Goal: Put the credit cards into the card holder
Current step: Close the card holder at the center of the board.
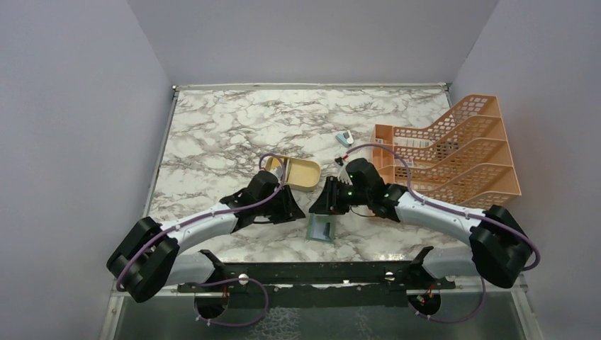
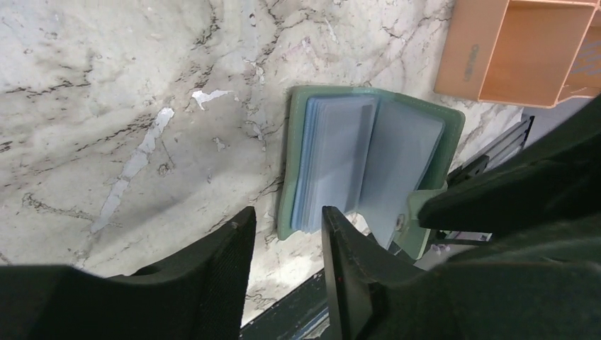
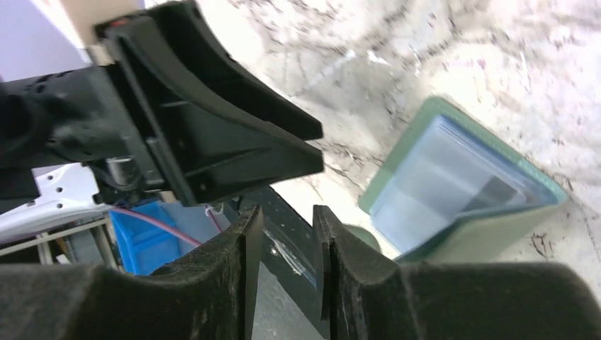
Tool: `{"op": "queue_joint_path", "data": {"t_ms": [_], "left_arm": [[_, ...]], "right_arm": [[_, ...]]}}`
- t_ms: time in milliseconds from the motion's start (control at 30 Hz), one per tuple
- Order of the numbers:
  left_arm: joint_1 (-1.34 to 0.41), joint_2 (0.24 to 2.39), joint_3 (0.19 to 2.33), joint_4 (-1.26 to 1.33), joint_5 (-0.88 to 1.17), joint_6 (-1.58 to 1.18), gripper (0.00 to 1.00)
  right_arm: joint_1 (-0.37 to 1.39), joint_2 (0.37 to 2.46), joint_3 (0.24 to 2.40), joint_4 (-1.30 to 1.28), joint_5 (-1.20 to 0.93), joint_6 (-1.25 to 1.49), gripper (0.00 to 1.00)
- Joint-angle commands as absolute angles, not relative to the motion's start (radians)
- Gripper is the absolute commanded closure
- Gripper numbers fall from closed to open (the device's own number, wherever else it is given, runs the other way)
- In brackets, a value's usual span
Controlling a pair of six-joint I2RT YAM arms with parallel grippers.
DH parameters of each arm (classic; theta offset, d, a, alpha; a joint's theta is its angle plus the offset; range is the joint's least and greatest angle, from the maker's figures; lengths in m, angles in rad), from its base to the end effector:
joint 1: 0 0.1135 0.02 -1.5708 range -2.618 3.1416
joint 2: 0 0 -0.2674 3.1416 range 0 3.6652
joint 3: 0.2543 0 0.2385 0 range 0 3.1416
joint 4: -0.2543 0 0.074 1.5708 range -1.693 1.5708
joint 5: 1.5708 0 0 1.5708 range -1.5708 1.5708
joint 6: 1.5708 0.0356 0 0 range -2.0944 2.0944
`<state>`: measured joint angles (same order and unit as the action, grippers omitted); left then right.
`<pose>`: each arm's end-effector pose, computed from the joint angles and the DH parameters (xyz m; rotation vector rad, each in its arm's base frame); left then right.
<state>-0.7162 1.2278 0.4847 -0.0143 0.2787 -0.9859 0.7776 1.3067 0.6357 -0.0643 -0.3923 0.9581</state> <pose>0.1590 -0.1514 0.1790 -0.1935 2.5927 -1.0805 0.1669 0.1834 0.2034 0.0060 2.6278 1.2227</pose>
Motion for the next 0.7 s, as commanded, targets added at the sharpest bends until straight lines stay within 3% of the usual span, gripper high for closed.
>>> {"op": "queue_joint_path", "data": {"t_ms": [0,267,400,500,567,667], "left_arm": [[-0.712,1.200,0.529,-0.031,0.266,-0.951,0.57],[-0.712,1.294,0.512,0.083,0.371,-0.977,0.52],[-0.714,1.344,0.501,0.136,0.401,-1.002,0.50],[-0.719,1.377,0.485,0.192,0.417,-1.025,0.48],[-0.720,1.408,0.471,0.243,0.434,-1.051,0.48],[-0.730,1.456,0.484,0.262,0.444,-1.067,0.48]], "right_arm": [[0.782,1.256,0.709,-0.194,-0.341,0.856,0.67],[0.782,1.113,0.691,-0.457,-0.168,0.836,0.70],[0.782,1.004,0.676,-0.551,-0.099,0.856,0.59],[0.782,0.935,0.627,-0.485,-0.137,0.857,0.49],[0.782,0.941,0.611,-0.450,-0.163,0.857,0.40],[0.782,0.994,0.633,-0.486,-0.160,0.844,0.36]]}}
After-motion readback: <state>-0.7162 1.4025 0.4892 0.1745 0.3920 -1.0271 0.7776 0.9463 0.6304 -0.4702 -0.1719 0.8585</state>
